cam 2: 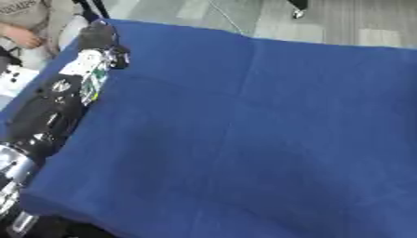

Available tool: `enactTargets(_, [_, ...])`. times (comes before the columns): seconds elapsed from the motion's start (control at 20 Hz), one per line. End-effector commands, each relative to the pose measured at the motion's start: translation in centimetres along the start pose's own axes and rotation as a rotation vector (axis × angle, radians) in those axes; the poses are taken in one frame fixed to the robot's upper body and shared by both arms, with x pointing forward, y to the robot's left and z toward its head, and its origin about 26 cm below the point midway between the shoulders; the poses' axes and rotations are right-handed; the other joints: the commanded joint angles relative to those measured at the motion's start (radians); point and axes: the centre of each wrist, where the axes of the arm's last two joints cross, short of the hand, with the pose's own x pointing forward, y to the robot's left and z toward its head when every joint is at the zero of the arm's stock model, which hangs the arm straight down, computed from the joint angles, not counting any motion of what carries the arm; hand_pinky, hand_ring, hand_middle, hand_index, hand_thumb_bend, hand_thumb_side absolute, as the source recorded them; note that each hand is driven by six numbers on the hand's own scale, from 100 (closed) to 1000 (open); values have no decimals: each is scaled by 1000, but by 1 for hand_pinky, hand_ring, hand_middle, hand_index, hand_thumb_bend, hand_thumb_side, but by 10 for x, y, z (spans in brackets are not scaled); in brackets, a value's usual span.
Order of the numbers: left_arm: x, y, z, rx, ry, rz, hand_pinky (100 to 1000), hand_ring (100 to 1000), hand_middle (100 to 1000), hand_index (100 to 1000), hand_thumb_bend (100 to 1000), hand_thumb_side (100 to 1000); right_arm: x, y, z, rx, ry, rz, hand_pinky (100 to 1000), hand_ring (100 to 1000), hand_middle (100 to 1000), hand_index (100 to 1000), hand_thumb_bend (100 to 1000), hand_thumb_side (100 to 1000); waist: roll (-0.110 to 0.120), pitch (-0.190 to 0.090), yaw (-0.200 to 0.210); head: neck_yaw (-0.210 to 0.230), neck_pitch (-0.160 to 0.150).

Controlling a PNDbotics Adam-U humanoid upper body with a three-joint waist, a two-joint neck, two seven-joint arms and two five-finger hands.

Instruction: Pick up the objects with one hand, pass them to the other hand, and then place them into the box on the other side of the table.

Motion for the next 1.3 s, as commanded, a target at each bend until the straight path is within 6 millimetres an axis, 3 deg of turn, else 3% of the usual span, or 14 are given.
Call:
enactTargets(0.05, [-22,22,-3,-64,44,-27,872,884,882,966,246,362,3,-8,-2,12,-15,21,946,982,843,935,100,470,3,-28,3,-3,-1])
enactTargets(0.15, [-27,23,-2,-93,58,-27,872,888,893,975,236,483,3,-8,-2,13,-12,22,946,981,843,935,100,470,3,-29,4,-4,0])
enactTargets(0.55, [-54,43,14,-197,2,-48,851,876,883,977,280,520,3,-9,1,16,4,27,945,981,843,935,100,470,10,-39,20,-16,10])
enactTargets(0.8, [-64,37,16,-341,-10,-89,837,870,882,973,348,576,3,-10,2,19,10,28,945,980,843,935,100,470,16,-47,27,-18,14])
enactTargets(1.0, [-70,26,16,-429,6,-130,827,869,885,972,398,555,3,-10,3,20,12,27,945,980,843,935,100,470,17,-50,27,-17,15])
enactTargets(1.3, [-77,15,14,-481,40,-144,825,857,876,965,401,495,3,-10,4,21,15,27,945,980,843,935,100,470,16,-51,27,-14,17])
